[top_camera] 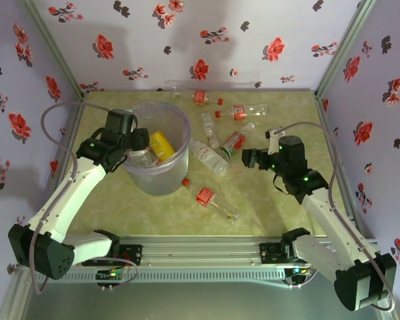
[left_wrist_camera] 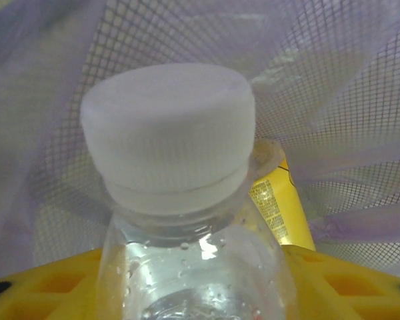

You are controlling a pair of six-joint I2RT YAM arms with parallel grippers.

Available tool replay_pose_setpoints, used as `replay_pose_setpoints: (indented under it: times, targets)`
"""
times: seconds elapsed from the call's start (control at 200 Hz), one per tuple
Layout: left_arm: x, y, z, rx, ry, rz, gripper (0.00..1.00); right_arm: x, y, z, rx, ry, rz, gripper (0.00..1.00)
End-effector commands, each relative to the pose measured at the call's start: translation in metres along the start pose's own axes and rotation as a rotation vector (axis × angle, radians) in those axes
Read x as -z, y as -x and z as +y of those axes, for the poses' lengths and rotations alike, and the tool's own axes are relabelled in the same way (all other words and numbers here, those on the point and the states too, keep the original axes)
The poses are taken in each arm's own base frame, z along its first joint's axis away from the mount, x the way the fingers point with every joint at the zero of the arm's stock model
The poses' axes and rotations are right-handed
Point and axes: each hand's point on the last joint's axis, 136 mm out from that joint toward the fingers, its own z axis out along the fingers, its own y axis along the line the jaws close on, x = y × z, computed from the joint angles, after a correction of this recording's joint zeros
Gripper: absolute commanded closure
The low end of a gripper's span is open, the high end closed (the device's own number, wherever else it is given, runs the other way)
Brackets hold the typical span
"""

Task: Put the plastic bottles in the bin

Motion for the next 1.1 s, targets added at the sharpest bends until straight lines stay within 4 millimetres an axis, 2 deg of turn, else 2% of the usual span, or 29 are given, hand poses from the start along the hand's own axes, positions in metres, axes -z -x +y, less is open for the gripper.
replay_pose_setpoints:
  times: [0.0, 0.315, 0.455, 0.655, 0.82, 0.98, 1.04, 1.095]
  targets:
    - [-0.004, -0.012, 0.002, -0.019, 0.014, 0.047, 0.31, 0.002, 0.013, -0.001, 0.020, -0.010, -0.040, 0.01]
    - [-0.002, -0.006, 0.000, -0.032, 0.012, 0.040, 0.21, 0.002, 0.010, -0.002, 0.016, -0.012, -0.028, 0.01]
    - [0.007, 0.003, -0.002, -0.027, -0.001, 0.013, 0.16, 0.002, 0.008, -0.004, 0.011, -0.024, -0.010, 0.01]
    - [0.022, 0.020, -0.017, -0.031, -0.057, -0.033, 0.13, -0.004, 0.004, -0.008, -0.005, -0.050, 0.039, 0.01]
    - [0.028, 0.030, -0.032, -0.026, -0.125, -0.053, 0.11, -0.020, -0.008, -0.014, -0.017, -0.090, 0.148, 0.05]
    - [0.037, 0.044, -0.040, -0.019, -0.160, -0.092, 0.06, -0.037, -0.016, -0.006, 0.021, -0.096, 0.230, 0.10]
    - [0.042, 0.053, -0.043, -0.012, -0.174, -0.124, 0.04, -0.044, -0.015, -0.012, -0.014, -0.143, 0.259, 0.11]
    - [0.047, 0.062, -0.046, -0.002, -0.195, -0.161, 0.03, -0.050, -0.013, -0.026, -0.076, -0.234, 0.277, 0.11]
